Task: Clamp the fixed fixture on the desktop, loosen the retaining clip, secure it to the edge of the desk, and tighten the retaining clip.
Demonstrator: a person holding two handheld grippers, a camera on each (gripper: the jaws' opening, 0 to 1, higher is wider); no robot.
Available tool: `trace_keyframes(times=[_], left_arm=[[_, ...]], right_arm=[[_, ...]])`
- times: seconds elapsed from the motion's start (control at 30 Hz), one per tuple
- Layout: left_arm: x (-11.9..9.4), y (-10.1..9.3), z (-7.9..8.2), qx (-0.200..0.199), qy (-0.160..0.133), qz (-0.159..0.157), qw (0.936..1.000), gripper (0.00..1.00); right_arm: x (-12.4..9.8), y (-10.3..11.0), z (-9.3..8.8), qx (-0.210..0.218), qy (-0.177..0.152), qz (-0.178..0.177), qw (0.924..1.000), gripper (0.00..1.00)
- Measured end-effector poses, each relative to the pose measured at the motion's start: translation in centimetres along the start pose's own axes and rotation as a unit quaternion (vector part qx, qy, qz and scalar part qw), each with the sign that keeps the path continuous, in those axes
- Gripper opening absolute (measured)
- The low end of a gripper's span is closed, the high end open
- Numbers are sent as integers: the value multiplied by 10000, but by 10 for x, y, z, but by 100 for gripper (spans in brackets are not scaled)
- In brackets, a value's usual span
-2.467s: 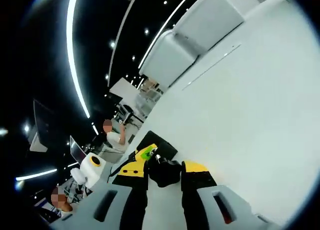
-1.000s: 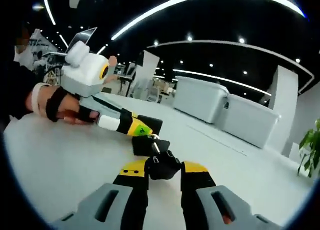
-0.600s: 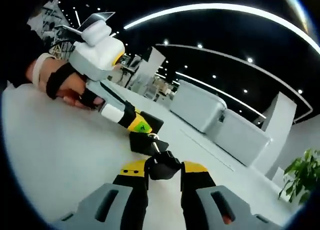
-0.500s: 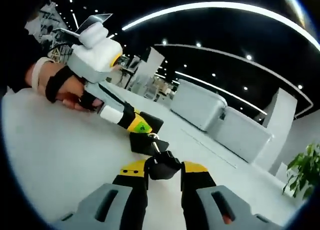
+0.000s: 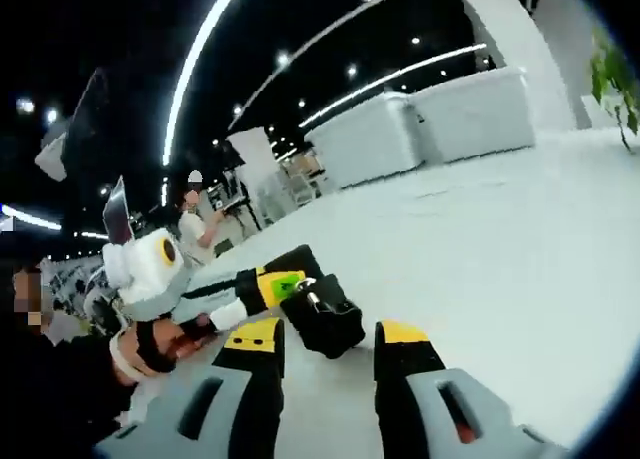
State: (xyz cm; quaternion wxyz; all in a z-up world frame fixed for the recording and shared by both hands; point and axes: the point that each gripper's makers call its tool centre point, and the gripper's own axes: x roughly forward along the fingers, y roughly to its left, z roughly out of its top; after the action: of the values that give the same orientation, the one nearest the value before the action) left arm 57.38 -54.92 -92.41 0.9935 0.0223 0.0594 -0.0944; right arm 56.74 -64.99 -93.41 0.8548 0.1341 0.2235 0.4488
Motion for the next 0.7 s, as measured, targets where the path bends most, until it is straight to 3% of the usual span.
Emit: trace_keyframes(times=[0.17,0.33,0.57,0.6,0.7], left_arm=[[0,0,0,-6,2,-1,10000,4],[0,0,0,-12,3,-7,10000,4],[0,-1,0,-18,-2,-15,10000,4],[0,-1,0,-10,-5,-17,10000,4],[0,-1,0,-15,-3,-15,10000,4]], right_arm=[[1,-2,8,496,54,136,9987,26],[3,-4,7,1332,159,192,9908,24],[4,-5,3,1580,280,243,9868,23],[4,-4,3,1502,308,230,9879,22],[3,1,8,513,153,179,9984,19]])
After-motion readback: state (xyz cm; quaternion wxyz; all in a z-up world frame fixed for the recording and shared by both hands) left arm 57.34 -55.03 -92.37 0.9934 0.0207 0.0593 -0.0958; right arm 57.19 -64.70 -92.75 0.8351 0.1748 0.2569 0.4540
